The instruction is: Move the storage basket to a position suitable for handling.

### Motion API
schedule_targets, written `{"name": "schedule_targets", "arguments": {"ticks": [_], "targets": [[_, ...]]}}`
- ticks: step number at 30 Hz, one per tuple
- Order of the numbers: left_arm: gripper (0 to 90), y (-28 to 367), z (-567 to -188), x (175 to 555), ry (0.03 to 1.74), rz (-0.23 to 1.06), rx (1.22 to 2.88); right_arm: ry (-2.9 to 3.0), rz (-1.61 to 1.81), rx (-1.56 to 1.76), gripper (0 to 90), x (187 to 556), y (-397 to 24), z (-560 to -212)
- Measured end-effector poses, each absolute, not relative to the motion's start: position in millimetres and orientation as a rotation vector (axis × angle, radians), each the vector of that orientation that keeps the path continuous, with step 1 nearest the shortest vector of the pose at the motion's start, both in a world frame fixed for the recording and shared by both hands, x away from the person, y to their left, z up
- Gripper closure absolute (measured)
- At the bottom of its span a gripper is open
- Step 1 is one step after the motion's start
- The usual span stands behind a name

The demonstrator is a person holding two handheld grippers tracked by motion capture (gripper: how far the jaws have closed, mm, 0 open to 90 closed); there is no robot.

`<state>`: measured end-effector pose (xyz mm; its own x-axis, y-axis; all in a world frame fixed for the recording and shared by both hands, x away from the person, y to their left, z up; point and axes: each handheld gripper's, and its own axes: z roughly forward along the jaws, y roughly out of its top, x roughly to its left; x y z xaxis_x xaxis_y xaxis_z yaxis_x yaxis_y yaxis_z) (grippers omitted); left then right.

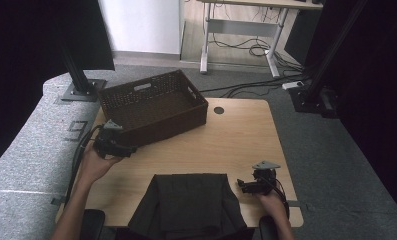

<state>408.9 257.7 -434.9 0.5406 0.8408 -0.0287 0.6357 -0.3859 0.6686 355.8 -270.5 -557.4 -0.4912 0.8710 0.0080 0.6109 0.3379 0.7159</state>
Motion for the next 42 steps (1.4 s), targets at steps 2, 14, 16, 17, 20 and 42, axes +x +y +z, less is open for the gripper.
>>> {"name": "schedule_targets", "arguments": {"ticks": [2,14,16,17,20,42], "targets": [[12.5,264.3,-424.7,415.3,1.208,0.454,2.128,2.231,0.947,1.308,0.0,355.8,-270.5,-557.4],[25.8,298.1,-404.8,456.5,1.322,0.572,2.034,2.229,0.948,1.306,0.0,355.8,-270.5,-557.6],[28.6,299.4,-405.9,460.3,1.335,0.581,2.031,2.229,0.948,1.306,0.0,355.8,-270.5,-557.6],[30.0,301.4,-409.9,468.0,1.367,0.598,2.042,2.229,0.948,1.306,0.0,355.8,-270.5,-557.6],[35.0,303.3,-414.0,472.7,1.382,0.59,2.047,2.229,0.948,1.306,0.0,355.8,-270.5,-557.6],[54.2,306.0,-436.1,478.3,1.521,0.606,2.024,2.229,0.949,1.306,0.0,355.8,-270.5,-557.6]]}}
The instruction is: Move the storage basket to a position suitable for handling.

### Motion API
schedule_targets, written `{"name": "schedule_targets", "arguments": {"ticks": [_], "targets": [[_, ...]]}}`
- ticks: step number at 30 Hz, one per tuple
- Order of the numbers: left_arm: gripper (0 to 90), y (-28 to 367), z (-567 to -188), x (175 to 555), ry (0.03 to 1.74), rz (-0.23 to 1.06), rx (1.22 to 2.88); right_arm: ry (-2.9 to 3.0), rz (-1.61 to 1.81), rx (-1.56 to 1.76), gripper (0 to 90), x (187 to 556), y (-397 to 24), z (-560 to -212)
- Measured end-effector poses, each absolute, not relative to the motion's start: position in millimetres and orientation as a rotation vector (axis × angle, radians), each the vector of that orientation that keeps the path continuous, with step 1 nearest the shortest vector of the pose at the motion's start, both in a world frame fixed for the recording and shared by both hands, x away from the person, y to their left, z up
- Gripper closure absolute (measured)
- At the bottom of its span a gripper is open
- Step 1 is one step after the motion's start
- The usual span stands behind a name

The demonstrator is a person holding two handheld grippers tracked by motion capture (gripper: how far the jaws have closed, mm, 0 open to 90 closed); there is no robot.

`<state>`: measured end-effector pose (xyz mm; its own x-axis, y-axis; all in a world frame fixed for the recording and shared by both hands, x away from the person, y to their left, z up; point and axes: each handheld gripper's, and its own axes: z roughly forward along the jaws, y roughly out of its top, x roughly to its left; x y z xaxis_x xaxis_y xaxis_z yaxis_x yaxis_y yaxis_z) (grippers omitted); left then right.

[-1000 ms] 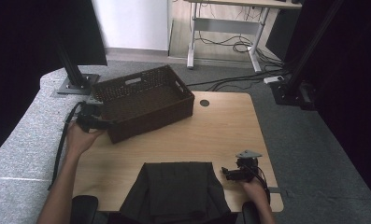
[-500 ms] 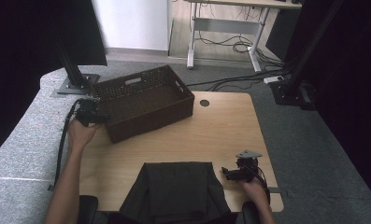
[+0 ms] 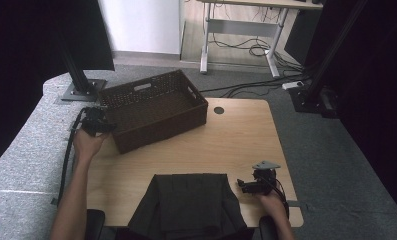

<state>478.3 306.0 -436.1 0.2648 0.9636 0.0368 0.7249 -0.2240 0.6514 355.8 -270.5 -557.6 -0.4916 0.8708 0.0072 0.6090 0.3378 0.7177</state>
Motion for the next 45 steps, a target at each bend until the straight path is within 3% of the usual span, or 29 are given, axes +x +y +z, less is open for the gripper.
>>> {"name": "schedule_targets", "arguments": {"ticks": [26,45], "targets": [[67.2,264.1,-441.9,481.5,1.332,0.598,2.072,2.229,0.949,1.307,0.0,355.8,-270.5,-557.6],[67.4,235.2,-443.4,460.6,1.244,0.566,2.098,2.229,0.948,1.307,0.0,355.7,-270.5,-557.6]]}}
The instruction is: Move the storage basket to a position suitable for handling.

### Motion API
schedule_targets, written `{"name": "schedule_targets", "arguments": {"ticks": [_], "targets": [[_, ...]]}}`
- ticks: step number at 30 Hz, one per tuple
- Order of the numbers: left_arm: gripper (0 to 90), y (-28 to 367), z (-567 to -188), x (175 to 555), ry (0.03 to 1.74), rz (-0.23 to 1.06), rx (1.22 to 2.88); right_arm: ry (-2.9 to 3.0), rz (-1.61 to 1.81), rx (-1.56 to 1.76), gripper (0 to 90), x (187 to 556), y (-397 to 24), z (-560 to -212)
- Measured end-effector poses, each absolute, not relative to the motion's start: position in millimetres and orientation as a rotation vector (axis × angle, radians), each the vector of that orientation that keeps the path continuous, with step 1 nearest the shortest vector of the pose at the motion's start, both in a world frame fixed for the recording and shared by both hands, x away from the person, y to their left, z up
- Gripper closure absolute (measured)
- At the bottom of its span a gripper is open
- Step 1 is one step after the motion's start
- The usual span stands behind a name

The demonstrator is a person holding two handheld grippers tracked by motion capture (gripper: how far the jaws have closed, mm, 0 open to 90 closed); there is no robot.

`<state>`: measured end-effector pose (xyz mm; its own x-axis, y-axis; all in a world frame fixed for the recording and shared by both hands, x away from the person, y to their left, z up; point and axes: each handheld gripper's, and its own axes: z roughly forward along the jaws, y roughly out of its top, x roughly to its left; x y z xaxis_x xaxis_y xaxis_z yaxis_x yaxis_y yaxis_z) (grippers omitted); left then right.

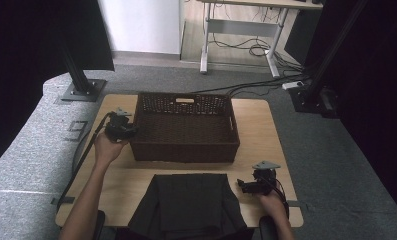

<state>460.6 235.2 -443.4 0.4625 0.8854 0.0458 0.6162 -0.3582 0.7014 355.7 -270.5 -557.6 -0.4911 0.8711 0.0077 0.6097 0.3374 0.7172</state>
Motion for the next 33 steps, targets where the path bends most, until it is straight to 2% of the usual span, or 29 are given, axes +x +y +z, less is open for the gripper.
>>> {"name": "schedule_targets", "arguments": {"ticks": [25,29,32,33], "targets": [[66.3,224.7,-445.0,421.0,1.22,0.554,2.092,2.231,0.947,1.309,0.0,355.6,-270.5,-557.5],[64.8,227.3,-444.9,422.2,1.191,0.543,2.097,2.231,0.947,1.309,0.0,355.6,-270.5,-557.5],[60.2,231.3,-442.3,423.2,1.172,0.515,2.096,2.231,0.947,1.309,0.0,355.6,-270.5,-557.5],[55.7,232.7,-440.5,422.4,1.168,0.509,2.083,2.231,0.947,1.309,0.0,355.6,-270.5,-557.5]]}}
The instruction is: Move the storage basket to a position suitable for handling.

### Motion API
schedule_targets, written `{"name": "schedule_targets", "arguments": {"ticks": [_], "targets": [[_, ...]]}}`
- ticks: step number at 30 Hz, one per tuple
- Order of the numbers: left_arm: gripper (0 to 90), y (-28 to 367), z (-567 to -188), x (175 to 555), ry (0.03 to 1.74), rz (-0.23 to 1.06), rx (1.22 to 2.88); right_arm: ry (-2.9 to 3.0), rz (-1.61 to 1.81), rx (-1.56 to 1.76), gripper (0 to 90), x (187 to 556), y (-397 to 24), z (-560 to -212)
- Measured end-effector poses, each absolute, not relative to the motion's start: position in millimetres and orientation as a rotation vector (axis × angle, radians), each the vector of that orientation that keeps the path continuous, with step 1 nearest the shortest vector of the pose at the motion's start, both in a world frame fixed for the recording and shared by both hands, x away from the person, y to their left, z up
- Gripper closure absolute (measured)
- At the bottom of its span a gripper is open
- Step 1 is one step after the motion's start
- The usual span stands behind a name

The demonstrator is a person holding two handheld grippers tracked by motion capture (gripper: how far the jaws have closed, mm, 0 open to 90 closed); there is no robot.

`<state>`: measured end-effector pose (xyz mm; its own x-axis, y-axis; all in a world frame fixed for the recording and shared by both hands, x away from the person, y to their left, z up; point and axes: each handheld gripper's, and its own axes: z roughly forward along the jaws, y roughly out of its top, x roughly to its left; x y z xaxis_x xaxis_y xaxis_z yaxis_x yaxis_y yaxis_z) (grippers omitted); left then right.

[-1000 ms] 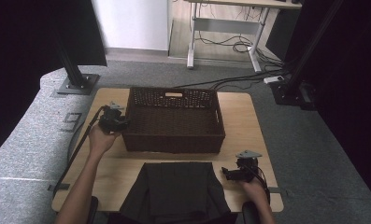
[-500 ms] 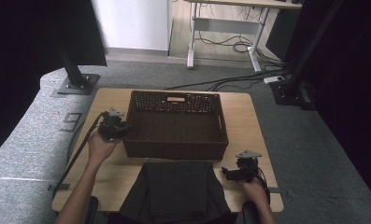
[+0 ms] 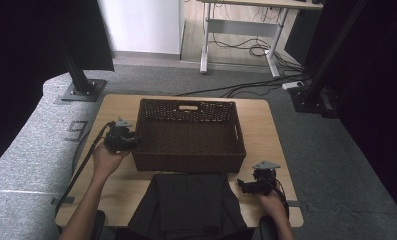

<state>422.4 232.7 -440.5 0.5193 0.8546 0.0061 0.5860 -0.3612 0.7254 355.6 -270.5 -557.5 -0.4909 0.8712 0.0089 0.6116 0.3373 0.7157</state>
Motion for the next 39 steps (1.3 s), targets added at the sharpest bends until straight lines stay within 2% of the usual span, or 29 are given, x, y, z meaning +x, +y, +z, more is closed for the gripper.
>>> {"name": "schedule_targets", "arguments": {"ticks": [1,2,3,6,9,10,13,15,20,23,26,30,39], "targets": [[46.8,237.6,-433.9,418.2,1.148,0.486,2.05,2.231,0.947,1.309,0.0,355.6,-270.5,-557.4],[43.0,237.6,-433.9,418.2,1.148,0.486,2.05,2.231,0.947,1.309,0.0,355.6,-270.5,-557.4],[43.0,240.5,-429.4,414.0,1.14,0.487,2.03,2.231,0.947,1.309,0.0,355.6,-270.5,-557.4],[29.7,247.0,-422.4,401.2,1.114,0.475,2.005,2.231,0.947,1.309,0.0,355.6,-270.5,-557.5],[20.4,251.1,-426.5,386.9,1.083,0.468,2.003,2.231,0.947,1.309,0.0,355.6,-270.5,-557.5],[14.3,251.9,-430.0,382.6,1.081,0.469,2.014,2.231,0.947,1.309,0.0,355.6,-270.5,-557.5],[13.3,255.6,-444.9,370.2,1.076,0.459,2.033,2.231,0.947,1.309,0.0,355.6,-270.5,-557.5],[7.0,257.6,-455.9,364.7,1.071,0.433,2.039,2.231,0.947,1.309,0.0,355.6,-270.5,-557.5],[0.9,260.1,-488.6,356.3,1.07,0.393,2.064,2.231,0.947,1.309,0.0,355.6,-270.5,-557.5],[0.0,257.3,-500.4,356.1,1.064,0.406,2.095,2.231,0.947,1.309,0.0,355.6,-270.5,-557.5],[0.0,255.5,-511.8,357.1,1.063,0.359,2.075,2.231,0.947,1.31,0.0,355.5,-270.5,-557.5],[0.0,250.4,-530.7,358.3,1.069,0.372,2.16,2.234,0.948,1.307,0.0,354.7,-270.4,-557.4],[0.0,243.9,-547.9,359.6,1.044,0.382,2.24,2.237,0.949,1.303,0.0,354.2,-270.3,-557.4]]}}
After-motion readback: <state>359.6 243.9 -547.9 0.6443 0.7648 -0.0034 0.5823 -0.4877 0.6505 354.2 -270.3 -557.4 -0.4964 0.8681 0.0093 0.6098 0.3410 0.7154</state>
